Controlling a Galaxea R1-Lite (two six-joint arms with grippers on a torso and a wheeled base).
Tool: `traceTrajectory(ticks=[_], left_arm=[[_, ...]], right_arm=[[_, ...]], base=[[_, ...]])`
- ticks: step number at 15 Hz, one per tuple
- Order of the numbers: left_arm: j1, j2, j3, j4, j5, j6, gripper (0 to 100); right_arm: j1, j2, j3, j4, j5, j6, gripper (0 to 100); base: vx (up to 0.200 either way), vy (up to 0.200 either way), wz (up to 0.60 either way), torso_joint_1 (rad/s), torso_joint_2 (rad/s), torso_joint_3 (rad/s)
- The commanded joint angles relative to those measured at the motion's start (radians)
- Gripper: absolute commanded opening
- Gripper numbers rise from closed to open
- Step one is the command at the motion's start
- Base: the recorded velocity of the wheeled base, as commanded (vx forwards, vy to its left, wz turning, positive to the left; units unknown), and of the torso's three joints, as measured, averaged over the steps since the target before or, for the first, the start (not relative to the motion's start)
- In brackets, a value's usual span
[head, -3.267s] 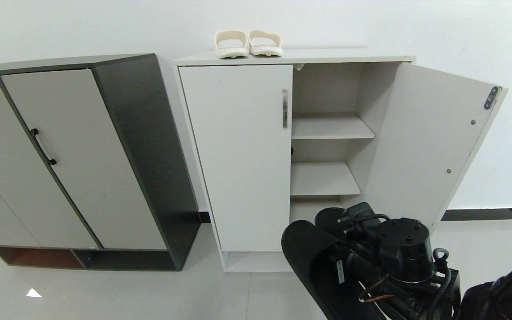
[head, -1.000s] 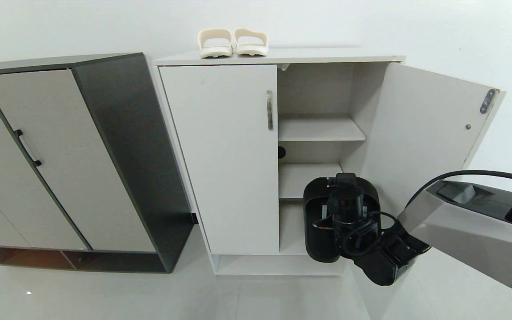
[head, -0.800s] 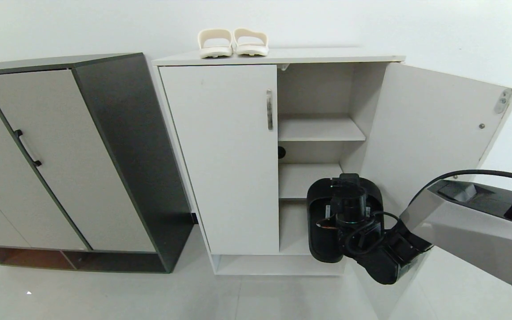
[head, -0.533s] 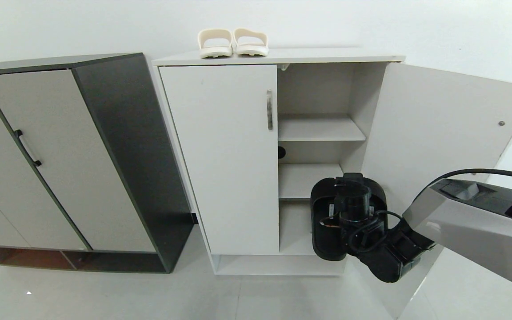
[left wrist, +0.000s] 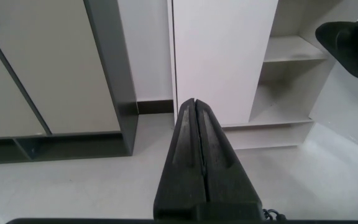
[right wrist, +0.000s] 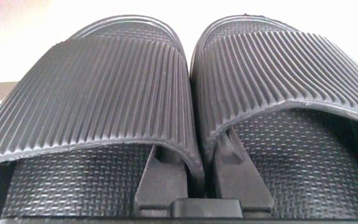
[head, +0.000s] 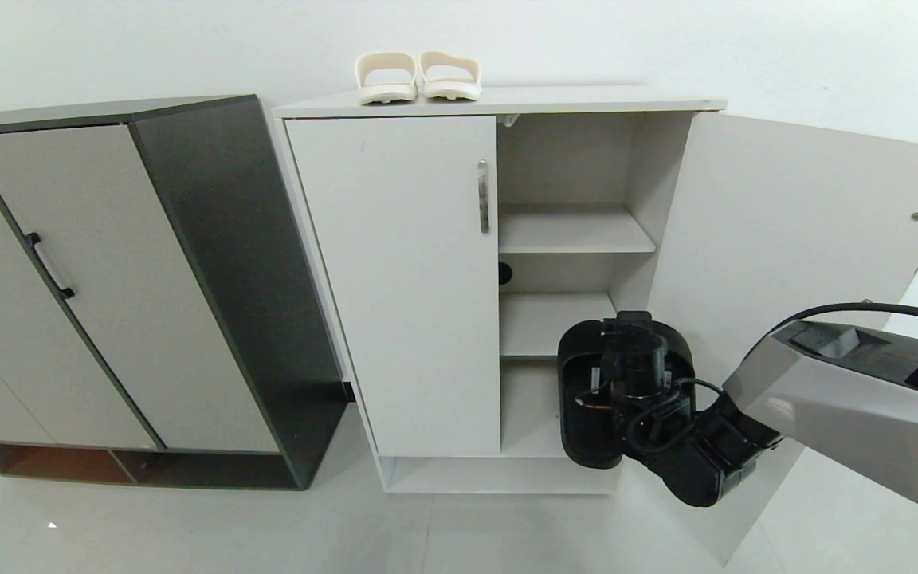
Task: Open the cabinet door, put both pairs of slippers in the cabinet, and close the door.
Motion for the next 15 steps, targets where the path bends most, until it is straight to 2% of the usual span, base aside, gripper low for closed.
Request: traceTrajectory(ticks=[1,3,6,12,15], left_arm=[[0.0,0.002,0.0,0.0,0.0,0.0,0],[0.0,0.002,0.0,0.0,0.0,0.0,0],[0.0,0.002,0.0,0.0,0.0,0.0,0],[0.0,0.002,0.0,0.0,0.0,0.002,0],[0.0,0.002,0.0,0.0,0.0,0.0,0]], right_arm=[[0.017,-0.008,0.025,-0.029,0.038,-0.007,0],[0.073,-0.019,0.068,-0.123,0.118,-0.05,0],[0.108,-0.028,0.1,-0.127,0.141,-0.049,0],[0.116,-0.029,0.108,-0.127,0.148,-0.044,0],[0.132,-0.028,0.118,-0.132,0.148,-0.044,0]], base=[[0.0,0.0,0.0,0.0,0.0,0.0],[0.0,0.0,0.0,0.0,0.0,0.0],[0.0,0.0,0.0,0.0,0.0,0.0],[0.0,0.0,0.0,0.0,0.0,0.0],[0.0,-0.2,0.0,0.002,0.0,0.001]])
